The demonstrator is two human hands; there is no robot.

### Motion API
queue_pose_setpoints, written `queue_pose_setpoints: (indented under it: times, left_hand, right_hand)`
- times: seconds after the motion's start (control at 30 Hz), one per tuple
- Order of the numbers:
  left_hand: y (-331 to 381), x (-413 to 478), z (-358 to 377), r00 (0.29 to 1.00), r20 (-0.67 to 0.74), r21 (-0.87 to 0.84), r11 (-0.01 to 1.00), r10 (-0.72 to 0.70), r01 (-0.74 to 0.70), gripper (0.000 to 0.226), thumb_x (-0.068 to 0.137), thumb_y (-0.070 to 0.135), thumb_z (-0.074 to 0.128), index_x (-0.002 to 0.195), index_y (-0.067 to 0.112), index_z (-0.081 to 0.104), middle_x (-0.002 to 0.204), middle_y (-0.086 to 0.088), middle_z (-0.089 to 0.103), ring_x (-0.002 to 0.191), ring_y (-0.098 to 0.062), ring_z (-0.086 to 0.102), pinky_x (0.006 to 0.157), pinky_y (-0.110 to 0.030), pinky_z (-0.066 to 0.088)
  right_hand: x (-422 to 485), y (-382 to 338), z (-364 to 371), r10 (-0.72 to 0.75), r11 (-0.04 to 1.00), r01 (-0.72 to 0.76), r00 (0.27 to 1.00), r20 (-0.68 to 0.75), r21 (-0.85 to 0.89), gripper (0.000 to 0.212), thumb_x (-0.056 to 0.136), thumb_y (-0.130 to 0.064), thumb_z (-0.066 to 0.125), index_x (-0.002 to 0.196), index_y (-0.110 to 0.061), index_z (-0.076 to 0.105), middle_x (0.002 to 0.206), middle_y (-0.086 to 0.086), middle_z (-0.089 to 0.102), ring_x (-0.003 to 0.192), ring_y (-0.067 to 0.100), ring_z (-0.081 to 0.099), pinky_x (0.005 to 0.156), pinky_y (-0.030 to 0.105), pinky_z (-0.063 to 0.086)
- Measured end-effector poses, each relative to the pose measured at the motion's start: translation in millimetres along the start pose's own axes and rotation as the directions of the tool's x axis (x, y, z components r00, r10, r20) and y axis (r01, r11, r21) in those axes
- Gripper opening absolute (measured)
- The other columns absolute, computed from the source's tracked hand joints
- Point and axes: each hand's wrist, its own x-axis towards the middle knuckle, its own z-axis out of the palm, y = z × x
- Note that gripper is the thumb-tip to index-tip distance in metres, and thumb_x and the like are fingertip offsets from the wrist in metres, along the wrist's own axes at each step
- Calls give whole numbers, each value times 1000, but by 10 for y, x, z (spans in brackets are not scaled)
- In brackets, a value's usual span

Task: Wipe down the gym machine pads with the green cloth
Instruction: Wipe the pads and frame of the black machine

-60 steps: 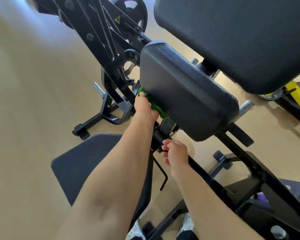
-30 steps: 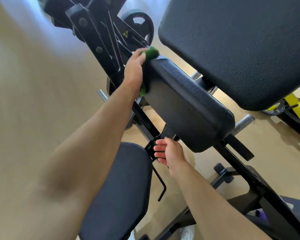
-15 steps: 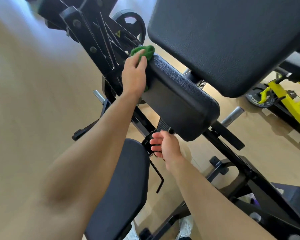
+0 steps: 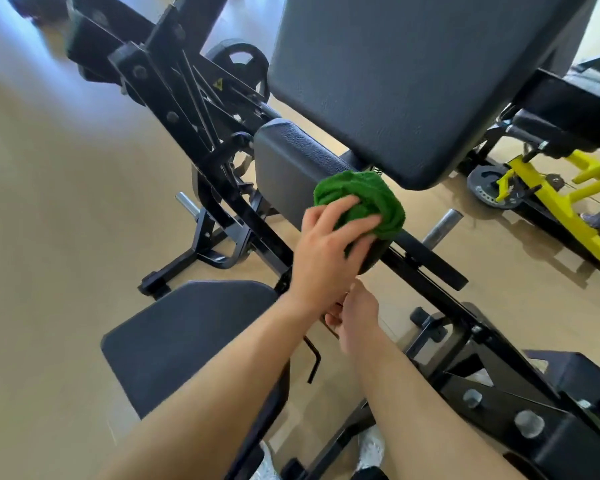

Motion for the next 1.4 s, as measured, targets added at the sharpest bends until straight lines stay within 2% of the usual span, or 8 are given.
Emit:
queue_pose_setpoints:
  times: [0.27,0.4,0.53,0.77,0.9,1.03,1.2,1.4]
  left_hand:
    - [-982,1132,-236,913,-129,-4,921,-388,391,34,101,35,50,123,23,73,137,2,62,127,-23,52,105,-9,19]
    - [-1095,1316,-374,725,-27,-345,687,-688,640,29,98,38,43,86,28,67,95,1,65,93,-17,59,90,-33,44]
    - [-1086,914,-127,568,29,-500,480,-822,721,44,102,39,40,138,27,62,130,-2,66,119,-21,59,103,-35,45]
    - [-1389,478,311,290,321,-634,23,-902,773,45,90,53,45,127,37,62,136,-4,62,122,-27,59,110,-53,45]
    - [-906,81,449,141,521,-625,-264,-842,735,48,99,51,54,134,19,54,119,-6,66,115,-32,64,106,-56,50]
    - [-412,-264,518,66,633,-539,-378,-771,753,38,100,44,57,127,18,58,118,-9,70,109,-32,69,100,-52,55]
    - [161,-356,326,144,578,-472,-185,-803,862,8,97,20,62,99,15,67,106,-13,73,102,-34,71,95,-51,58]
    - [499,-8,-382,709,229,-463,566,-667,682,8,89,24,68,87,17,64,78,8,69,82,-19,70,76,-42,61]
  right_hand:
    - [-36,-224,233,-39,985,58,992,117,-164,33,106,-20,36,110,-10,67,85,2,67,70,15,58,65,27,45]
    - [-3,-254,240,-43,978,70,989,140,-196,35,107,-23,35,112,-11,68,90,2,70,75,15,62,70,28,49]
    - [71,-128,53,-1,990,14,996,86,-143,36,107,-24,36,113,-9,68,89,3,70,75,17,62,69,29,48]
    - [266,101,-189,47,991,-52,998,-44,-124,31,102,-20,42,105,-9,70,84,4,69,69,18,59,62,29,43]
    - [367,118,-249,-32,992,7,981,-193,-126,25,101,-19,43,107,-10,66,90,2,65,73,18,60,83,37,52]
    - [352,22,-276,-59,998,60,966,-251,-3,29,103,-29,37,113,-16,61,104,7,62,90,24,62,82,40,53]
    - [162,-127,-229,-9,960,49,989,-146,276,37,102,-28,41,123,-8,64,119,20,68,106,36,68,83,40,56]
    - [-426,-254,-156,-466,833,522,841,-274,186,25,100,-16,46,123,-24,52,122,7,58,105,24,66,79,39,61]
